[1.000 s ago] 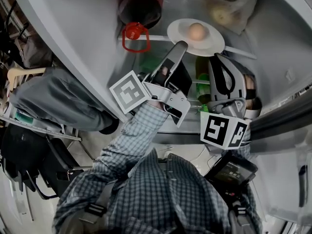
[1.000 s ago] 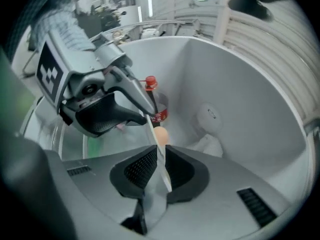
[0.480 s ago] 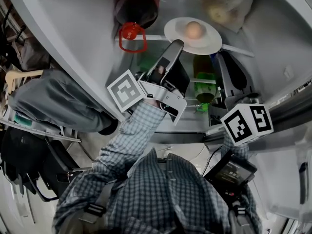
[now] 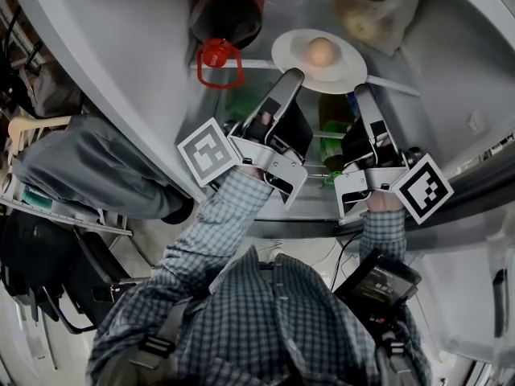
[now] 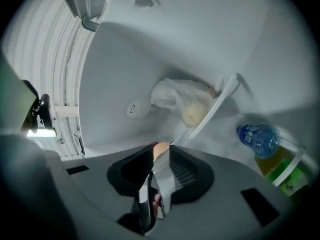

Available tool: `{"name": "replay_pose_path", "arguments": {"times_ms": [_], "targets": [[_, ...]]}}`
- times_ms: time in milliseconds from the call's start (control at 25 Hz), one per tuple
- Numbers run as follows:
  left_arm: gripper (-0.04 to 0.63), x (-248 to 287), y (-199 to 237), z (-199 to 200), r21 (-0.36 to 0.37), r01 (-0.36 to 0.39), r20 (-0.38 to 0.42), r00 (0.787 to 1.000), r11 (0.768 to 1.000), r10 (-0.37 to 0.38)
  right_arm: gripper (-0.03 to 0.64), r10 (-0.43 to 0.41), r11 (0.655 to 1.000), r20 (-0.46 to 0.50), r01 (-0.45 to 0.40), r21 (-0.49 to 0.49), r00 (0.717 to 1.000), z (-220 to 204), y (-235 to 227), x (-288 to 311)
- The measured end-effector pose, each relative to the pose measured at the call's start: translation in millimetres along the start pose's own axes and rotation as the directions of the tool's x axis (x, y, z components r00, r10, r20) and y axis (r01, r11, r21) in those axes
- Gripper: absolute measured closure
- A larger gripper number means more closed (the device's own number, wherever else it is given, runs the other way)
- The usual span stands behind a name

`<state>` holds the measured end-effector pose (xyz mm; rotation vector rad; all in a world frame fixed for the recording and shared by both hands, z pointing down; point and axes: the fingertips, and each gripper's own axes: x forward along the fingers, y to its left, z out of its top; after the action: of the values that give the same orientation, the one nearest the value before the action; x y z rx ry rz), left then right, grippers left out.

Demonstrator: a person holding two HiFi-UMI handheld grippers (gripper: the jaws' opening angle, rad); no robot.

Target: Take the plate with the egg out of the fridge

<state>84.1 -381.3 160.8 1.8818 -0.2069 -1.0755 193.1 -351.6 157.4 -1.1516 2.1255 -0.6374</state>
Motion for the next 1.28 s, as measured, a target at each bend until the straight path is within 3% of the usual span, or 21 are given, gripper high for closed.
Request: {"name": "replay_pose_path", "arguments": {"times_ms": [240, 680, 1280], "targets": [[0.502, -1, 1, 0, 0.013, 0.0, -0.009, 1.0, 1.0, 0.0, 0.537, 0.019, 0.995, -0.022, -0.017, 0.094, 1.0, -3, -5, 7], [0.517, -1, 2, -1, 0.026, -0.013, -0.017, 1.0, 1.0, 0.014, 0.538, 0.018, 0.983, -0.021, -0.014, 0.18, 1.0, -7, -9, 11], [0.535, -16, -3, -5, 0.017, -0.016, -0.021, 1.0, 1.0, 0.016, 0.553, 0.036, 0.983, -0.019, -0.032, 0.183, 0.999, -17, -1, 0]]}}
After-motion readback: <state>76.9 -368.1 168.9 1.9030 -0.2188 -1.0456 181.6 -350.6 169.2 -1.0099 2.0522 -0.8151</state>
